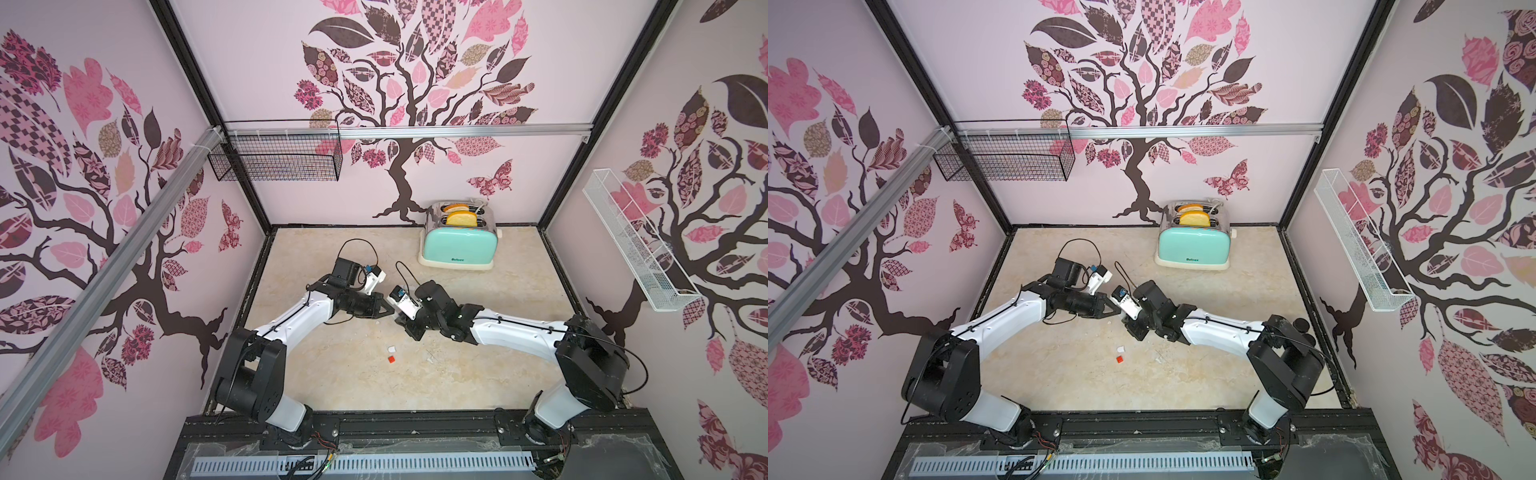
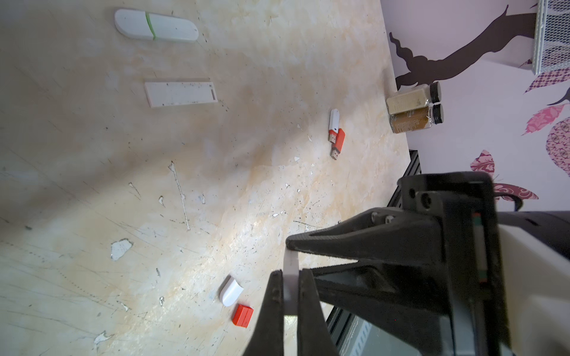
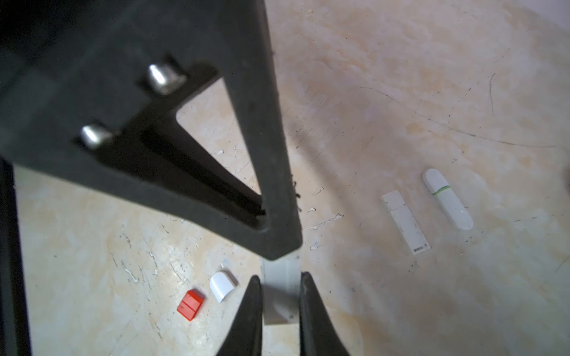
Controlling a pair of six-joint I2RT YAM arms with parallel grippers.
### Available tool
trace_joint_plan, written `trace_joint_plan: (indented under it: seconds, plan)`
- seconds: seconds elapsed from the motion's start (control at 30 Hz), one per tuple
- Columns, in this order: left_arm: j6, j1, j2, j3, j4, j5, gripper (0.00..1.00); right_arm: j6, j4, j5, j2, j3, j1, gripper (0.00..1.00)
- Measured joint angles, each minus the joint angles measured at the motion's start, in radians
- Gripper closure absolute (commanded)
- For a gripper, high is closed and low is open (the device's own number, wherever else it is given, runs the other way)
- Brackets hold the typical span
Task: Close the usb drive cover
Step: Close the cover of the USB drive.
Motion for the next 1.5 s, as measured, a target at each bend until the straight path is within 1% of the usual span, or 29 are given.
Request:
trace_joint_plan:
  seconds: [0.13,0.4,0.67,0.77,0.83,0.87,0.9,1.0,1.17,1.33,1.5]
  plan:
    - [-0.002,0.0,-0.001,0.0,0.001,-0.001,1.0,0.013,-0.007,-0.015,0.0,0.0,-0.003,1.0]
    - [-0.004,-0.01,-0.001,-0.002,-0.026,-0.004,1.0,-0.108,-0.036,-0.019,0.0,0.0,-0.001,1.0]
    - [-0.007,-0.014,-0.001,-0.002,-0.043,-0.01,1.0,-0.138,-0.05,-0.03,0.0,0.0,-0.003,1.0]
    - [-0.006,-0.016,-0.006,-0.002,-0.042,-0.018,0.87,-0.138,-0.051,-0.043,0.0,0.0,-0.016,1.0]
    - [-0.009,-0.015,-0.018,-0.002,-0.045,-0.026,0.82,-0.142,-0.043,-0.056,0.0,0.0,-0.024,1.0]
    - [-0.01,-0.014,-0.025,-0.005,-0.049,-0.027,0.77,-0.147,-0.023,-0.062,-0.001,0.0,-0.027,1.0]
    - [-0.011,-0.014,-0.034,-0.012,-0.054,-0.028,0.69,-0.153,0.003,-0.065,-0.004,0.0,-0.032,1.0]
    - [-0.008,0.002,-0.063,-0.024,-0.076,-0.037,0.54,-0.171,0.031,-0.067,-0.018,-0.001,-0.05,1.0]
    - [0.0,0.051,-0.113,-0.032,-0.095,-0.052,0.36,-0.197,0.068,-0.058,-0.036,-0.023,-0.071,1.0]
    - [0.008,0.104,-0.191,-0.049,-0.095,-0.073,0.26,-0.214,0.057,-0.041,-0.035,-0.031,-0.088,1.0]
    - [0.013,0.154,-0.27,-0.084,-0.091,-0.084,0.21,-0.225,0.021,-0.031,-0.033,-0.029,-0.103,1.0]
